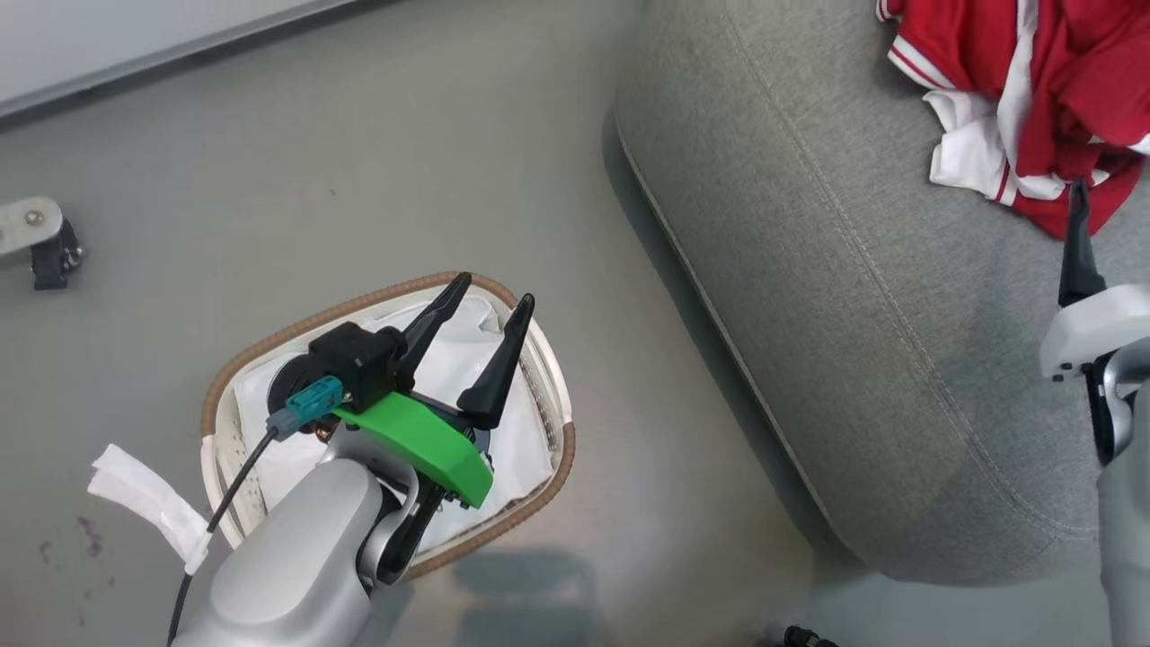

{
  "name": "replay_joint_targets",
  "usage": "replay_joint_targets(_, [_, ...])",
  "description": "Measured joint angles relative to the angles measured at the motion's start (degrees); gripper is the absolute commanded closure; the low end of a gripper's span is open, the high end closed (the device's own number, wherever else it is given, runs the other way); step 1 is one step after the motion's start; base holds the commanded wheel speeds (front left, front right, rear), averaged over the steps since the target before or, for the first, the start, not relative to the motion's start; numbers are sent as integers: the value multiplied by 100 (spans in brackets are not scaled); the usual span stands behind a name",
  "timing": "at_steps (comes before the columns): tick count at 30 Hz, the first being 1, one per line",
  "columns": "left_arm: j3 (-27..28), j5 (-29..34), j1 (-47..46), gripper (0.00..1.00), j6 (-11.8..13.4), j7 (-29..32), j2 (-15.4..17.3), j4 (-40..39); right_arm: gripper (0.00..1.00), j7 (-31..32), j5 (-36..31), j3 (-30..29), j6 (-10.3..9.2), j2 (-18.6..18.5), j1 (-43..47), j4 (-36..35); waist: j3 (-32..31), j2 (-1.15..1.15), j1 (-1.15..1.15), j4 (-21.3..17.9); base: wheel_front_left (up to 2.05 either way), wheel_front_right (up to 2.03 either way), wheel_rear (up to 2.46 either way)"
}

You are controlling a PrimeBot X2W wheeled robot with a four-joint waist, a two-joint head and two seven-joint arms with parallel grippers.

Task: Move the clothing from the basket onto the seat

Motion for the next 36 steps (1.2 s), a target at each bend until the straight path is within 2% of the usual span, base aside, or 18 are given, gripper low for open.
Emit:
replay_joint_targets(9, [850,397,567,0,0,-1,-291,33,0,0,710,719,0,318,604,-650,-671,0,0,167,0,0,0])
replay_joint_targets(17, [1712,805,967,0,-1,0,-486,70,0,0,1034,1283,0,577,621,-792,-1037,0,0,564,0,0,0])
replay_joint_targets(23, [2547,1384,1264,0,-1,0,-679,235,0,0,1184,1668,0,715,602,-770,-1348,0,0,859,0,0,0])
replay_joint_targets(30, [3528,1997,1724,0,0,0,-939,278,0,0,1332,1827,0,766,895,-704,-1733,0,0,1183,0,0,0])
replay_joint_targets(36, [4049,2570,2262,0,65,0,-1046,297,0,0,1617,1851,0,777,1382,-602,-2078,0,0,1411,0,0,0])
